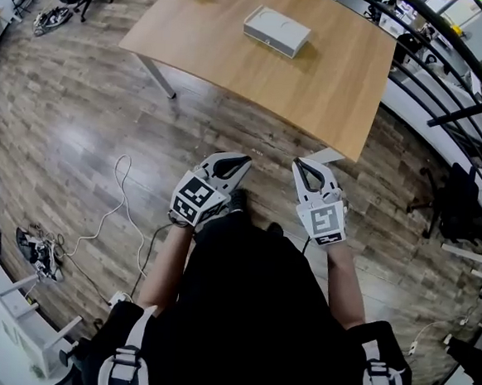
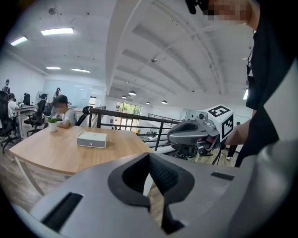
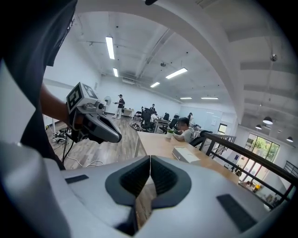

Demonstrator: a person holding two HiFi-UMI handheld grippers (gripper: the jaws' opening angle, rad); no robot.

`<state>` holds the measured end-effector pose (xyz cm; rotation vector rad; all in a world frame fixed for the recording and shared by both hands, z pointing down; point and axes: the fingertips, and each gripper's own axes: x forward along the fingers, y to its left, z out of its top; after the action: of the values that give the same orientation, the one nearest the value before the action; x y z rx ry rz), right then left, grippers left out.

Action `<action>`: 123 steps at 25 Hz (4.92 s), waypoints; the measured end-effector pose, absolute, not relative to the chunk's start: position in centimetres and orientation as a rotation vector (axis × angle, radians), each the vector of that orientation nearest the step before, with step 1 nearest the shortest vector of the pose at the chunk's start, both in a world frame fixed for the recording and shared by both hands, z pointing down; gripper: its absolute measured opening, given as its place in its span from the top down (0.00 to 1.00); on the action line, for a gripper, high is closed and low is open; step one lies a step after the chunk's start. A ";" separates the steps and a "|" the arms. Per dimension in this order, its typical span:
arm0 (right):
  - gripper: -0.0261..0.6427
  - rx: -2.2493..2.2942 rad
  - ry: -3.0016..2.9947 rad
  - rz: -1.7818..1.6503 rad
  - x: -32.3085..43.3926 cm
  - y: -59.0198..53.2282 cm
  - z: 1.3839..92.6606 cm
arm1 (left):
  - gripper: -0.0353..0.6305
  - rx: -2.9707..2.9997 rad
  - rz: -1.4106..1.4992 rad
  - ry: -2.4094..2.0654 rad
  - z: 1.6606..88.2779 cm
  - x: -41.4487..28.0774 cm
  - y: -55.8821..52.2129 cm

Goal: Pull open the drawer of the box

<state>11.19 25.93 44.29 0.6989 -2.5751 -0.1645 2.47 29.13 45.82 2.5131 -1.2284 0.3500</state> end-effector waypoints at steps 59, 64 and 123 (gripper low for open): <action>0.92 0.477 -2.664 -0.079 8.5 -1.3 46.8 | 0.91 2.291 0.323 -1.495 45.9 -1.6 6.3; 0.92 0.437 -2.674 -0.091 8.8 -2.2 47.0 | 0.91 2.271 0.316 -1.534 45.9 -1.4 5.5; 0.92 0.879 -2.428 0.088 1.2 -14.0 50.6 | 0.91 2.407 0.372 -1.109 53.6 -12.3 -14.7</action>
<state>1.22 -13.96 50.59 0.8792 -2.4276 0.0878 -12.26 -14.68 53.61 2.4067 -1.1087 0.3721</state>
